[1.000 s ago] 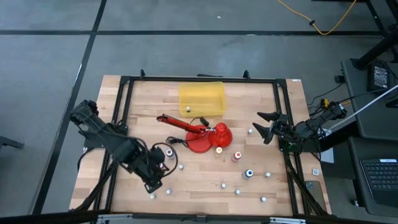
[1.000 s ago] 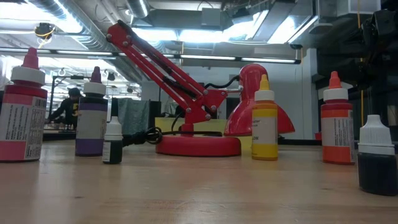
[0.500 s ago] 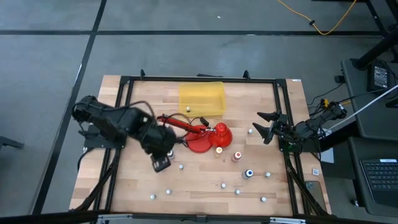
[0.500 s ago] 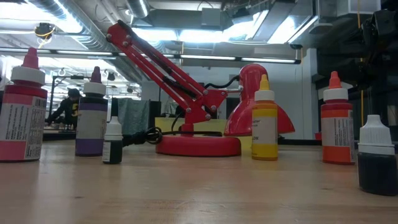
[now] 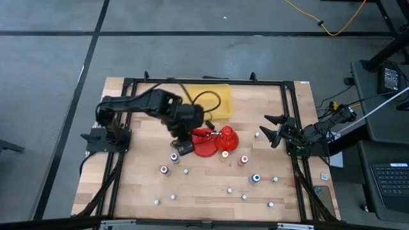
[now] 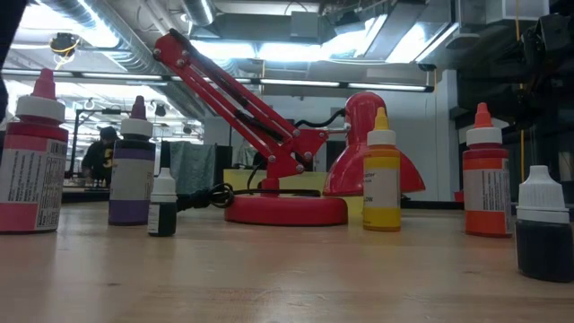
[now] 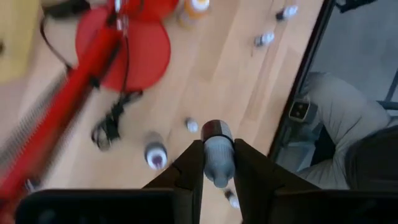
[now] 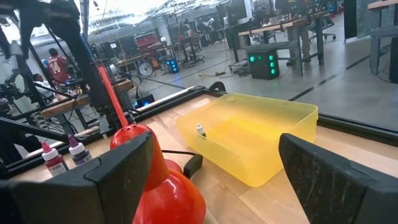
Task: Pick & Place food coloring
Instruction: Put the black food coloring bottle into the yellow bin
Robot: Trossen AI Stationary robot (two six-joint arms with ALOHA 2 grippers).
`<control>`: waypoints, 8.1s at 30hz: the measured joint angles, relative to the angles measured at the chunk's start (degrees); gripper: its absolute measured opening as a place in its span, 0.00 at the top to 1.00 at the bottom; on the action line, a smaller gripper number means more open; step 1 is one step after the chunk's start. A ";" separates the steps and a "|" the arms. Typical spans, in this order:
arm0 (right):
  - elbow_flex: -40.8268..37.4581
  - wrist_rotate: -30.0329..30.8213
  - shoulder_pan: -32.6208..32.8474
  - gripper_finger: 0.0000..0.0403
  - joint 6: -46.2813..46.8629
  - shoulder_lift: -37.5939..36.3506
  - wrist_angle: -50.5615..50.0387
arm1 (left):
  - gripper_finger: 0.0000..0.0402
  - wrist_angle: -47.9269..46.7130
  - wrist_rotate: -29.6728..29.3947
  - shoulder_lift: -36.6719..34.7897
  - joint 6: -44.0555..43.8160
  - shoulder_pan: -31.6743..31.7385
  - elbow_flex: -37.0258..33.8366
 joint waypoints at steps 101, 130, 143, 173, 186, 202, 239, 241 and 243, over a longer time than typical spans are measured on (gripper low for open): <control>0.00 0.00 0.00 0.14 0.00 0.00 0.00 | 0.84 6.89 -12.58 30.92 37.25 34.01 5.03; -0.01 -0.02 0.00 0.14 0.00 0.02 0.02 | 0.84 8.60 -9.90 35.13 35.84 30.10 4.90; -0.02 -0.02 0.00 0.14 0.00 0.02 0.00 | 0.84 11.15 -7.31 37.31 35.84 29.11 4.99; -0.01 -0.01 -0.01 0.14 0.00 0.01 0.00 | 0.59 9.88 -11.48 33.84 34.32 29.30 5.86; 0.00 0.00 0.00 0.14 0.00 0.02 -0.02 | 0.59 7.43 -13.54 18.93 30.69 28.18 7.20; -0.01 -0.02 0.00 0.14 0.00 0.02 -0.01 | 0.60 -0.03 -11.16 -3.04 22.04 22.28 3.86; -0.02 -0.01 -0.02 0.14 0.00 0.00 0.00 | 0.61 0.02 -4.49 -6.22 -0.27 -8.44 -3.30; -0.02 0.00 -0.02 0.14 0.00 0.00 0.00 | 0.61 0.02 -4.48 -6.22 -8.28 -10.67 -3.30; 0.00 -0.02 0.00 0.14 0.00 0.02 0.00 | 0.61 0.02 -4.65 -6.22 -15.36 -12.41 -3.30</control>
